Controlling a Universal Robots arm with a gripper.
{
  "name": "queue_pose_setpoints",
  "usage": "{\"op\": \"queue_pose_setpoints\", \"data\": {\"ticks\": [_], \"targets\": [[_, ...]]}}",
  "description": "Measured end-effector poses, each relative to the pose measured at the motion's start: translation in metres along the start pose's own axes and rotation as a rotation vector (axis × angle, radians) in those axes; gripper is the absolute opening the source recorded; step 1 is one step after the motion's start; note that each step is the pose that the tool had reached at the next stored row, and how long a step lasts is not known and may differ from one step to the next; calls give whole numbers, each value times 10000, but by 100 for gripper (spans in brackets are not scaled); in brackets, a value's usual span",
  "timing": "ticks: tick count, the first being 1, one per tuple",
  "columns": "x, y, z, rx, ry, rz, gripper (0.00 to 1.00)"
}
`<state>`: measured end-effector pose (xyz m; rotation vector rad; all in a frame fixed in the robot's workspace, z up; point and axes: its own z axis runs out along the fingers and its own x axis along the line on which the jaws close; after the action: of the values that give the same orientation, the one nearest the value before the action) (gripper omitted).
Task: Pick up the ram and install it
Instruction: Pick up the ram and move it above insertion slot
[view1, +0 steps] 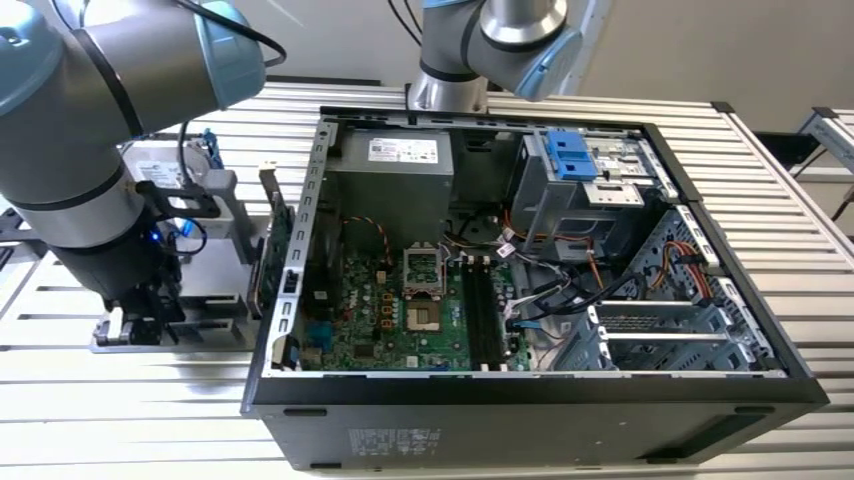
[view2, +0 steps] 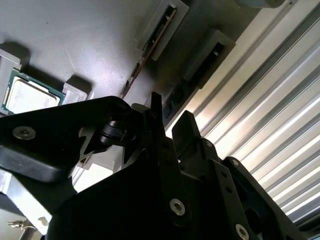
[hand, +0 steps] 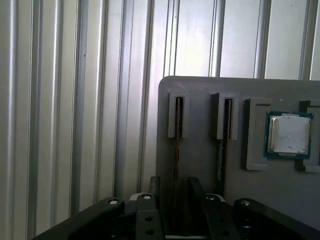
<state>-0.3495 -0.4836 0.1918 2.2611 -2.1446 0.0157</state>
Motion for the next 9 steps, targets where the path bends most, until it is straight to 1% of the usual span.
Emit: {"op": "queue_pose_setpoints", "data": {"ticks": [8,9], "targets": [[0,0,1,1,4,-1,100],[0,0,1,1,5,-1,0]]}}
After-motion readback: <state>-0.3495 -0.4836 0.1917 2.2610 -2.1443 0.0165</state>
